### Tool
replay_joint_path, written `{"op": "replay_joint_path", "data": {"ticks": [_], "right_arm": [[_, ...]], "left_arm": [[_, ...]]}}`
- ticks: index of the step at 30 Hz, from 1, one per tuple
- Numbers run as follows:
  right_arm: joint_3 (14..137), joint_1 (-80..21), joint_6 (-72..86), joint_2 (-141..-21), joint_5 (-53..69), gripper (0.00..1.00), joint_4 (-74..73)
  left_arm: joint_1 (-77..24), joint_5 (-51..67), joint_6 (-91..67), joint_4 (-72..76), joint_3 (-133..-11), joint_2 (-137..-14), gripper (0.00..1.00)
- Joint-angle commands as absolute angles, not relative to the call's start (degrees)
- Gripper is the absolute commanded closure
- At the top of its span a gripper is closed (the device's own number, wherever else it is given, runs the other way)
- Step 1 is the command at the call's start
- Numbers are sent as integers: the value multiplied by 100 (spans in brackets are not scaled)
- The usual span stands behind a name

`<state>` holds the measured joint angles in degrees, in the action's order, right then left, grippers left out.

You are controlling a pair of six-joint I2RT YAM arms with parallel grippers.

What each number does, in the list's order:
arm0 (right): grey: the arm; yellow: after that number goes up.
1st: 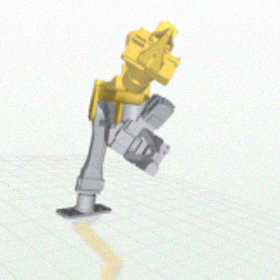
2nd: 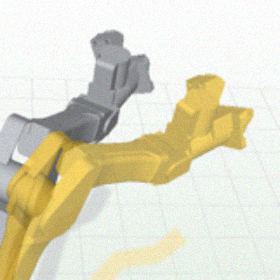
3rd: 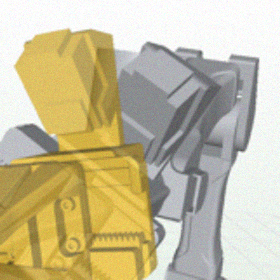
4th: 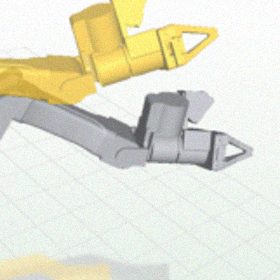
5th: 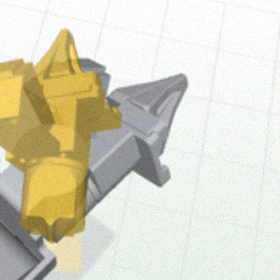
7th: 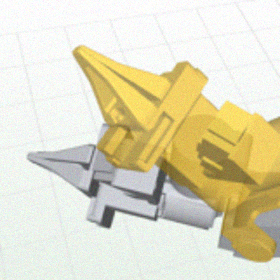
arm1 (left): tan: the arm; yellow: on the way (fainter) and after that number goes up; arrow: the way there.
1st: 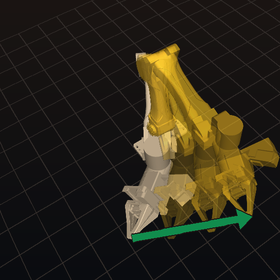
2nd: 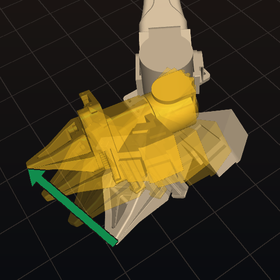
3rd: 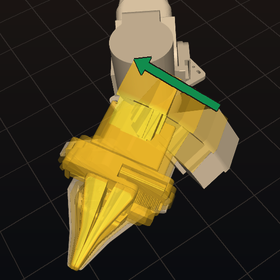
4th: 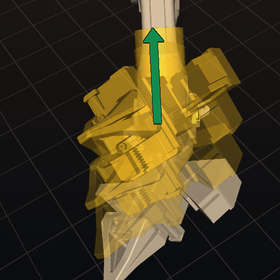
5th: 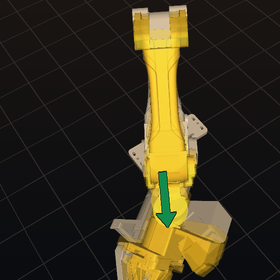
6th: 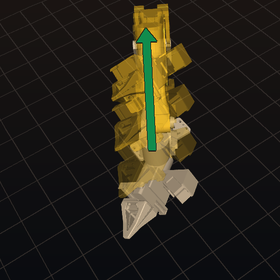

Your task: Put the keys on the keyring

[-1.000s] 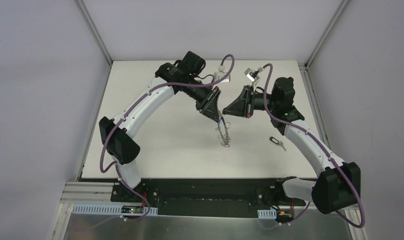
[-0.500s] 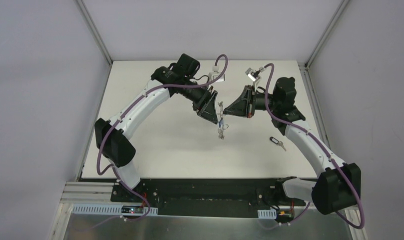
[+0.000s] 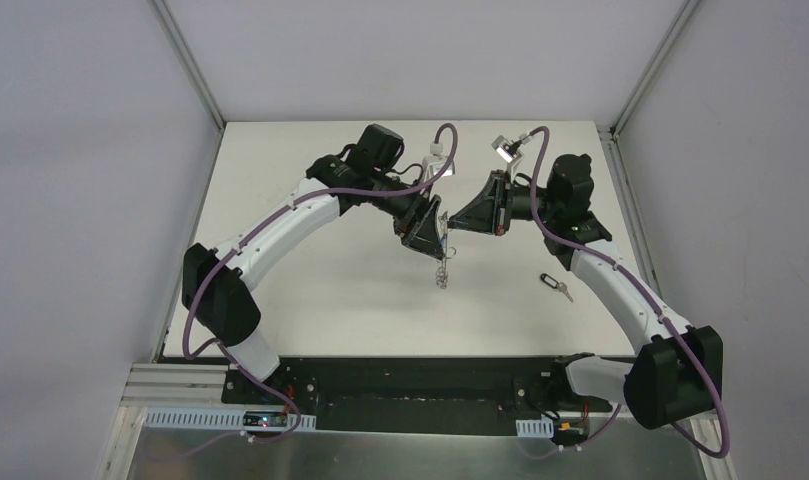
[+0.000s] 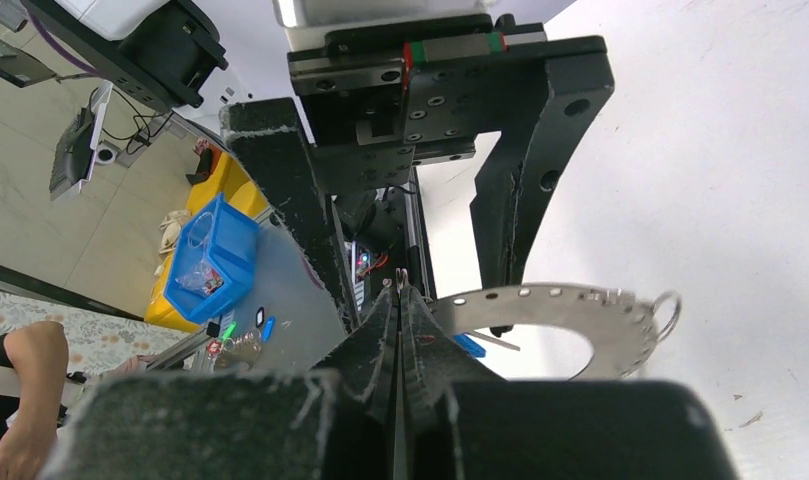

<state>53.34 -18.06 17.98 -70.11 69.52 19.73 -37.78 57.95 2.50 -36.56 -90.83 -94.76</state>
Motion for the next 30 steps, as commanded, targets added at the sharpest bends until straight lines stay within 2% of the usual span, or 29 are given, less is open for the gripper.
{"op": "replay_joint_path", "data": {"ticks": [1,6,17,27,30], "right_arm": [[5361,-1761,1863,-6842,7110,100,2313],[5362,-1743,1855,-6847,7102,100,2313],[5296,-1706,1829,-6829,7085,100,2319],[5247,-1588,1776,-6794,7046,100,2307],[5262,-1575,1691,-6791,7008,100,2211]], "left_arm": [[-3840,5853,46,-2991,-8965,-9202,37],[-3867,5906,-158,-2724,-8895,-9245,53],[-3867,5867,-514,-2313,-8824,-9325,74],[-3832,5819,-301,-2593,-8795,-9207,100],[-3823,5730,-226,-2694,-8824,-9171,100]]}}
